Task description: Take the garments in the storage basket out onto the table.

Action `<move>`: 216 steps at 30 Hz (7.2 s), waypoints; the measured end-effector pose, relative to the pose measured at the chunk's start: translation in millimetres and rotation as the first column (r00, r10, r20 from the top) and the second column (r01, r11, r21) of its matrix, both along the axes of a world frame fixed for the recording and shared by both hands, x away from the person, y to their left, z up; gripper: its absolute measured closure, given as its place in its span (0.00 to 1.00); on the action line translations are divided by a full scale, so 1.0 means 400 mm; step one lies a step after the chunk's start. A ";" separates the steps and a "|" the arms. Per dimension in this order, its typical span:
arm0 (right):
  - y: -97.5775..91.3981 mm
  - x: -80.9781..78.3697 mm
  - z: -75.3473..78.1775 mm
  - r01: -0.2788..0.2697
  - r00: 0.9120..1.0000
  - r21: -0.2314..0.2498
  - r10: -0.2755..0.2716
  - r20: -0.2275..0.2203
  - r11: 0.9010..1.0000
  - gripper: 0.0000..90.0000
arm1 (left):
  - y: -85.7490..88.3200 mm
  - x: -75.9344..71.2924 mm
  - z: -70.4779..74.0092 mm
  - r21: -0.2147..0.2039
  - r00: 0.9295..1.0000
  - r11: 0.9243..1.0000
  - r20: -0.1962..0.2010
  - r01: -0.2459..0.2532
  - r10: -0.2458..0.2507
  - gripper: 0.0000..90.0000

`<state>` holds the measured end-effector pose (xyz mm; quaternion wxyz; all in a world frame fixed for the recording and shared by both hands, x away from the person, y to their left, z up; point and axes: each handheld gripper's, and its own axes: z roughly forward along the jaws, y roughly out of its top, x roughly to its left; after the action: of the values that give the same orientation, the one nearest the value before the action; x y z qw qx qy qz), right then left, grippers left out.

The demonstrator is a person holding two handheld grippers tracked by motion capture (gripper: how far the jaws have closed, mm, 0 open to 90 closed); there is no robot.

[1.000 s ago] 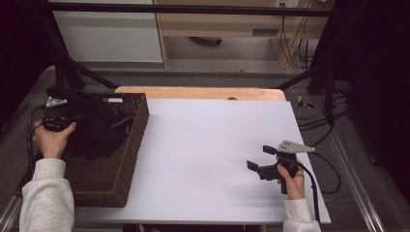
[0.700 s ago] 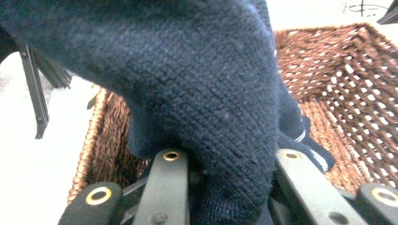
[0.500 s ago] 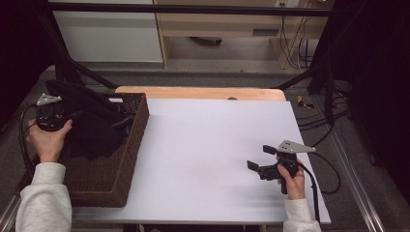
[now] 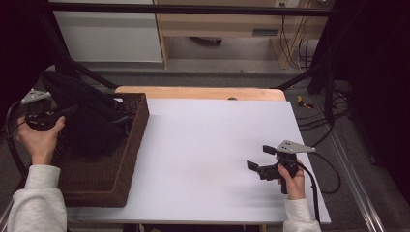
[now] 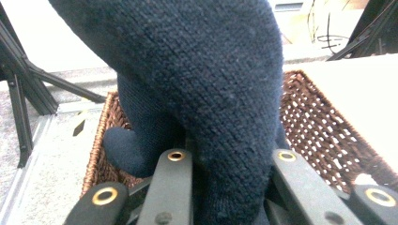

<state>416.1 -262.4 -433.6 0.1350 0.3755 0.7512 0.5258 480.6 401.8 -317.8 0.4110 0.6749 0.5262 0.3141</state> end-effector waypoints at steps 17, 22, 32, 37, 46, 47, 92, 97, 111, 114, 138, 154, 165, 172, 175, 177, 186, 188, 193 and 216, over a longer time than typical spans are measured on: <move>0.001 0.000 -0.001 0.001 1.000 0.000 -0.001 0.000 1.000 0.05 | 0.002 -0.063 0.088 -0.012 0.997 0.999 0.070 0.040 -0.039 0.86; 0.002 0.001 -0.001 0.002 1.000 0.000 -0.002 -0.003 1.000 0.05 | -0.007 -0.085 0.114 -0.002 0.993 0.998 0.097 0.063 -0.063 0.86; 0.003 0.000 -0.001 -0.001 1.000 0.001 0.001 -0.001 1.000 0.05 | -0.034 -0.120 0.176 -0.002 0.982 0.994 0.160 0.105 -0.103 0.86; 0.005 0.001 -0.002 -0.002 1.000 0.000 0.002 -0.003 1.000 0.05 | -0.054 -0.130 0.193 -0.006 0.975 0.991 0.178 0.133 -0.130 0.86; 0.005 0.001 -0.003 -0.002 1.000 0.001 0.002 -0.002 1.000 0.05 | -0.073 -0.138 0.217 -0.002 0.968 0.986 0.191 0.166 -0.163 0.86; 0.005 0.001 -0.003 -0.002 1.000 0.001 0.002 -0.002 1.000 0.05 | -0.075 -0.140 0.222 -0.004 0.967 0.986 0.195 0.169 -0.165 0.86; 0.002 0.001 0.000 -0.004 1.000 0.002 0.004 -0.001 1.000 0.05 | -0.324 -0.126 0.297 -0.016 0.883 0.915 0.267 0.404 -0.385 0.86; 0.001 0.000 0.001 -0.003 1.000 0.002 0.003 0.001 1.000 0.05 | -0.361 -0.125 0.293 -0.034 0.872 0.898 0.258 0.439 -0.417 0.86; -0.001 -0.002 0.003 -0.001 1.000 0.007 0.001 0.003 1.000 0.05 | -0.479 -0.114 0.276 -0.030 0.827 0.849 0.247 0.527 -0.505 0.86; -0.001 -0.003 0.004 -0.001 1.000 0.005 0.001 0.002 1.000 0.05 | -0.501 -0.110 0.269 -0.026 0.822 0.843 0.241 0.538 -0.517 0.86; -0.004 -0.003 0.006 0.004 1.000 0.011 -0.004 0.003 1.000 0.05 | -0.637 -0.064 0.195 -0.025 0.792 0.802 0.178 0.597 -0.584 0.86; -0.004 -0.004 0.005 0.002 1.000 0.010 -0.002 0.004 1.000 0.05 | -0.718 -0.030 0.096 -0.029 0.782 0.784 0.113 0.619 -0.613 0.86; -0.004 -0.004 0.006 0.002 1.000 0.013 -0.002 0.003 1.000 0.05 | -0.768 -0.016 0.031 -0.013 0.769 0.771 0.071 0.637 -0.635 0.86; -0.003 -0.004 0.006 0.002 1.000 0.011 -0.002 0.004 1.000 0.05 | -0.799 -0.009 -0.032 -0.007 0.758 0.758 0.019 0.652 -0.652 0.84; -0.004 -0.004 0.006 0.002 1.000 0.010 -0.002 0.005 1.000 0.05 | -0.808 -0.003 -0.055 -0.010 0.754 0.754 0.007 0.657 -0.657 0.84; -0.005 -0.004 0.006 0.001 1.000 0.008 -0.001 0.005 1.000 0.05 | -0.813 0.001 -0.068 -0.014 0.749 0.749 -0.002 0.663 -0.663 0.83; -0.004 -0.004 0.006 0.002 1.000 0.010 -0.002 0.008 1.000 0.05 | -0.815 0.012 -0.104 -0.025 0.749 0.749 0.007 0.662 -0.663 0.72; -0.003 -0.004 0.006 0.003 1.000 0.009 -0.003 0.005 1.000 0.05 | -0.812 0.015 -0.106 -0.040 0.751 0.750 -0.002 0.660 -0.660 0.66; -0.002 -0.004 0.005 0.001 1.000 0.007 -0.001 0.002 1.000 0.05 | -0.804 0.016 -0.107 -0.046 0.761 0.761 -0.019 0.647 -0.648 0.45; -0.001 -0.003 0.003 -0.001 1.000 0.005 0.001 0.000 1.000 0.05 | -0.701 -0.043 -0.142 -0.096 0.810 0.811 -0.058 0.577 -0.583 0.05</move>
<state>415.1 -262.6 -432.5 0.1338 0.3757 0.7502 0.5274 463.6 121.5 -374.7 0.4894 0.8002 0.3233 0.1252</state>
